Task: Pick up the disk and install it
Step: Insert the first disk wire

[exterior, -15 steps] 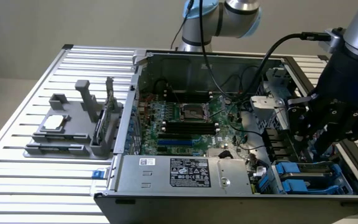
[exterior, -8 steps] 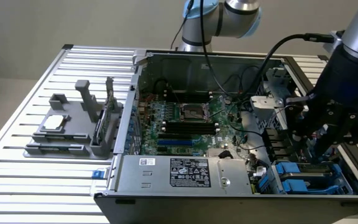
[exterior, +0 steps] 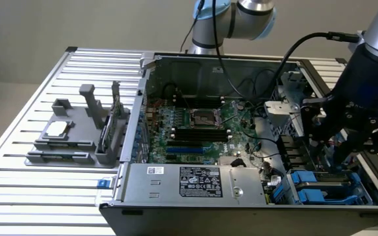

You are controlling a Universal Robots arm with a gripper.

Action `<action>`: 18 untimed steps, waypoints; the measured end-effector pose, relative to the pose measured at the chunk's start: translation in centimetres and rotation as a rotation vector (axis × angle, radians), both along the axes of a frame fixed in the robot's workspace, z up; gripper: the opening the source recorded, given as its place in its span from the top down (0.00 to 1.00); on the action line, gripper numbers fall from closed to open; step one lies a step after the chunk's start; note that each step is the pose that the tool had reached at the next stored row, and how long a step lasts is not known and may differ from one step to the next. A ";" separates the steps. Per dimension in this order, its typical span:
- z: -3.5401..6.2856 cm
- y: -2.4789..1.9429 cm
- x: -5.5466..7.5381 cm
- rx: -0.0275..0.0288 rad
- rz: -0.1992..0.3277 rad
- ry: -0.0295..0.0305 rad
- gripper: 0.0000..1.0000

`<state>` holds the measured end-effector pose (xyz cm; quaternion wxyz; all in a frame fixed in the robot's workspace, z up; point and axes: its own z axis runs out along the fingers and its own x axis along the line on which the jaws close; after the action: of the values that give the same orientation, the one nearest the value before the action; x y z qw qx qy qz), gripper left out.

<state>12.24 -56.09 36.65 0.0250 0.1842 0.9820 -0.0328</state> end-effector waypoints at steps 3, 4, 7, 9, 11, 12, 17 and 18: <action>1.00 0.04 0.0 -0.0003 -0.018 0.0000 0.59; 1.38 0.05 0.0 -0.0004 -0.023 0.0000 0.59; 2.62 0.13 0.0 -0.0010 -0.036 0.0000 0.59; 3.47 0.16 0.0 -0.0012 -0.042 0.0000 0.59; 3.85 0.15 0.1 -0.0013 -0.047 0.0000 0.59; 3.89 0.15 0.1 -0.0012 -0.051 0.0000 0.59; 3.90 0.15 0.5 -0.0011 -0.074 0.0000 0.59; 3.88 0.15 0.6 -0.0010 -0.077 0.0000 0.59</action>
<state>12.88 -55.94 40.53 0.0238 0.2220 0.9742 -0.0342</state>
